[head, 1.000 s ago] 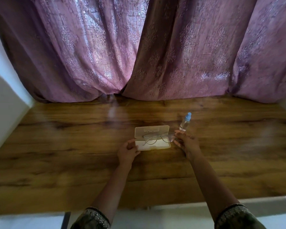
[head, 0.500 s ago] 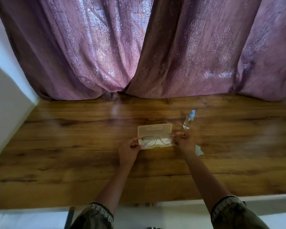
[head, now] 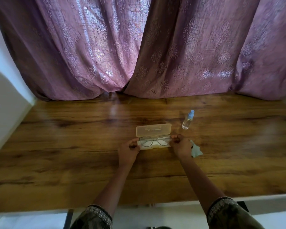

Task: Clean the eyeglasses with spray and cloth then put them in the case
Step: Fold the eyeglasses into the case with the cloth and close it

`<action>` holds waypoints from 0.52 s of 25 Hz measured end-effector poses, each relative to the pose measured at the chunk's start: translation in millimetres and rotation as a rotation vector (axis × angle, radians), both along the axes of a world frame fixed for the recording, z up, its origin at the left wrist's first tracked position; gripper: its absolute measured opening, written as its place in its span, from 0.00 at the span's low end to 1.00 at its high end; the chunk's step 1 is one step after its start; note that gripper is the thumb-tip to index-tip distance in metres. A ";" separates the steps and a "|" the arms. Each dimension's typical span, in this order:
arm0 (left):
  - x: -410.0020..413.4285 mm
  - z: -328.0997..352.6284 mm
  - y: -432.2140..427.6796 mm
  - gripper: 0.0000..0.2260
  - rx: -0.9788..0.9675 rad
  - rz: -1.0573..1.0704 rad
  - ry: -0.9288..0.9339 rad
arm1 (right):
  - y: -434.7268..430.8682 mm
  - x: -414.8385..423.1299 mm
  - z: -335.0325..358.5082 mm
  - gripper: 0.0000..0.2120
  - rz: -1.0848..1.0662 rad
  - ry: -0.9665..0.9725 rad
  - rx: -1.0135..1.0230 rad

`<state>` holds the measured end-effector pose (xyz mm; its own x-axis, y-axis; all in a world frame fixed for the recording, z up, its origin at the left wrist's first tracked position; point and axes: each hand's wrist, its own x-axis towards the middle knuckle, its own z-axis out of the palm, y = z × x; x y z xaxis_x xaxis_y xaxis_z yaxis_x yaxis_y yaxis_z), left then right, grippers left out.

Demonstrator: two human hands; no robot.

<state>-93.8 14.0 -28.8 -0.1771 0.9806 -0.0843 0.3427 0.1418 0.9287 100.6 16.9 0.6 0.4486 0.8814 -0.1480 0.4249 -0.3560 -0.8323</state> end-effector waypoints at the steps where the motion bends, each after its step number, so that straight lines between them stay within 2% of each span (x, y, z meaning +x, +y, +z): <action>1: 1.0 0.5 -0.7 0.15 0.008 0.008 0.016 | 0.0 0.2 -0.8 0.13 0.014 -0.015 -0.001; 9: 6.8 9.7 -1.5 0.10 0.033 0.053 0.078 | -2.2 0.1 -2.0 0.17 0.162 -0.319 0.014; 13: 7.3 9.9 -3.3 0.10 0.048 0.051 0.098 | -3.8 0.1 -2.0 0.18 0.215 -0.377 0.027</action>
